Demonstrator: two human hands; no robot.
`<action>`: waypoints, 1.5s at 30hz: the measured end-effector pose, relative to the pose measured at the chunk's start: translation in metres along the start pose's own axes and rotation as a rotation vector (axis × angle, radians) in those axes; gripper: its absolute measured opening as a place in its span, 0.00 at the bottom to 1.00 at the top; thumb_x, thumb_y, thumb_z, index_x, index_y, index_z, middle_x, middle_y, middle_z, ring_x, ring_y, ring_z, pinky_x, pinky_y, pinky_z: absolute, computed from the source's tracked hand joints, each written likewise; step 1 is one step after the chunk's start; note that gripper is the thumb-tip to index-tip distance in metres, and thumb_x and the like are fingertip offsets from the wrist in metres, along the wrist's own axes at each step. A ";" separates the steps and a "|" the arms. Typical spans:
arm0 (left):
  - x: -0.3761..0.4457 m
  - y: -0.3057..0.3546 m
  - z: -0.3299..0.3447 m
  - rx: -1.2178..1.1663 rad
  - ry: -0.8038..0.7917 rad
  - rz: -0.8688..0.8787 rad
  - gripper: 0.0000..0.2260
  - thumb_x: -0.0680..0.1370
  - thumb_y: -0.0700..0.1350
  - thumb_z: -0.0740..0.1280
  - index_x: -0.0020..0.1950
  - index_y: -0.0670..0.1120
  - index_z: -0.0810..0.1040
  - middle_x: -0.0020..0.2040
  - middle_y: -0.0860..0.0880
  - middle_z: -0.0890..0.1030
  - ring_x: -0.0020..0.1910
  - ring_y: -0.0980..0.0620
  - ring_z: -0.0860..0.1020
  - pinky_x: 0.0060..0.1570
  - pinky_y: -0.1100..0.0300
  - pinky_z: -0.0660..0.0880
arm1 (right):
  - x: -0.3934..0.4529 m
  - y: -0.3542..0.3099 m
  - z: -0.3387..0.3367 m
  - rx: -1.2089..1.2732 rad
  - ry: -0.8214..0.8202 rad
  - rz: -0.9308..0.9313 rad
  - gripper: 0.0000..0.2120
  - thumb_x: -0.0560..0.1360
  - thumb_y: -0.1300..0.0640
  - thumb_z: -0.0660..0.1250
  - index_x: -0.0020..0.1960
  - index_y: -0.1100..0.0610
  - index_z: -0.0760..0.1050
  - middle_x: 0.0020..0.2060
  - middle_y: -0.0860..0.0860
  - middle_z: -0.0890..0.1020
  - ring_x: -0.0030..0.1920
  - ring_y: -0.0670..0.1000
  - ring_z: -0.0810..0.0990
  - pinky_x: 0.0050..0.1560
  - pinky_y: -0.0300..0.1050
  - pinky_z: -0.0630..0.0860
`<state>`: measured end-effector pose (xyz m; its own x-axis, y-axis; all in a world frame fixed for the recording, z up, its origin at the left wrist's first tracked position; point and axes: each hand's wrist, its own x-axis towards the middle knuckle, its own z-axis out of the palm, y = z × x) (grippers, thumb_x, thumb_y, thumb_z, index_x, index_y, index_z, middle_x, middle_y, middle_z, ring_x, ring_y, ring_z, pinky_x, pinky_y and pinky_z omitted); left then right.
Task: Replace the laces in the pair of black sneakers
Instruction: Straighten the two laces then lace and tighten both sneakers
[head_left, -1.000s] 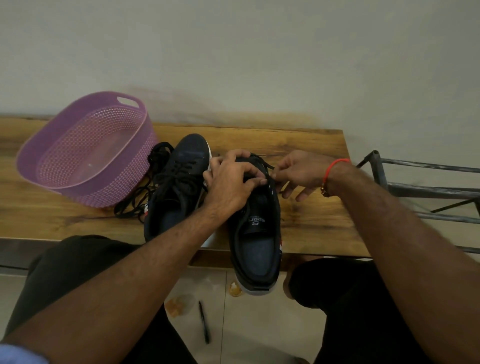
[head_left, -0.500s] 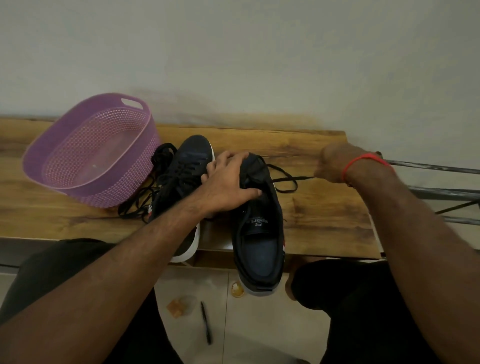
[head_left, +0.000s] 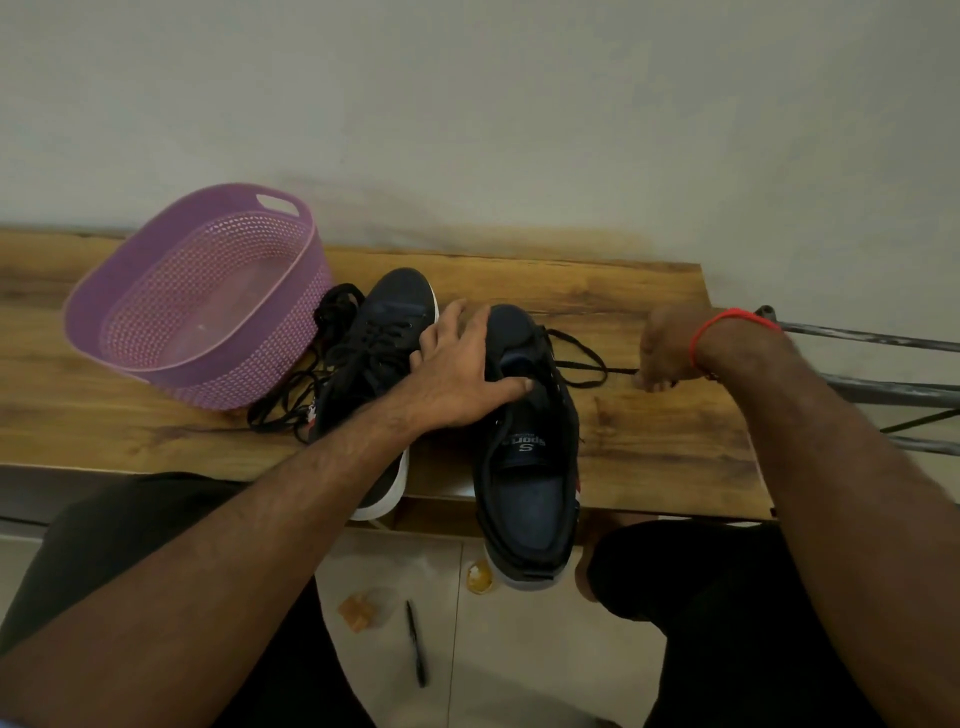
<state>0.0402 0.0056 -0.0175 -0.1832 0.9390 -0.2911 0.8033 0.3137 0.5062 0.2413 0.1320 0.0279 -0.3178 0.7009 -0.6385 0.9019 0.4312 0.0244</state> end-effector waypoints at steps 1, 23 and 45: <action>0.000 0.000 0.000 0.001 0.000 0.000 0.45 0.76 0.62 0.71 0.83 0.51 0.49 0.82 0.49 0.44 0.80 0.40 0.48 0.76 0.41 0.54 | 0.000 0.002 0.001 -0.036 0.011 0.004 0.08 0.78 0.53 0.71 0.46 0.58 0.82 0.38 0.50 0.81 0.43 0.50 0.78 0.45 0.46 0.72; 0.000 0.000 0.000 0.025 -0.032 -0.011 0.45 0.76 0.63 0.70 0.83 0.52 0.48 0.83 0.49 0.42 0.80 0.39 0.46 0.76 0.39 0.52 | -0.005 -0.019 0.000 0.150 0.055 -0.246 0.08 0.79 0.48 0.66 0.56 0.49 0.78 0.50 0.46 0.78 0.52 0.49 0.76 0.47 0.44 0.71; -0.002 -0.009 -0.014 0.011 0.087 0.154 0.15 0.82 0.46 0.66 0.68 0.53 0.78 0.66 0.52 0.79 0.66 0.50 0.75 0.68 0.38 0.70 | -0.003 -0.031 0.001 0.180 0.085 -0.356 0.10 0.79 0.43 0.65 0.52 0.49 0.77 0.52 0.48 0.79 0.52 0.49 0.76 0.55 0.49 0.74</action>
<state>0.0255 0.0028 -0.0102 -0.1052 0.9847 -0.1392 0.8317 0.1638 0.5305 0.2145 0.1158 0.0282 -0.6356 0.5737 -0.5165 0.7656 0.5546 -0.3261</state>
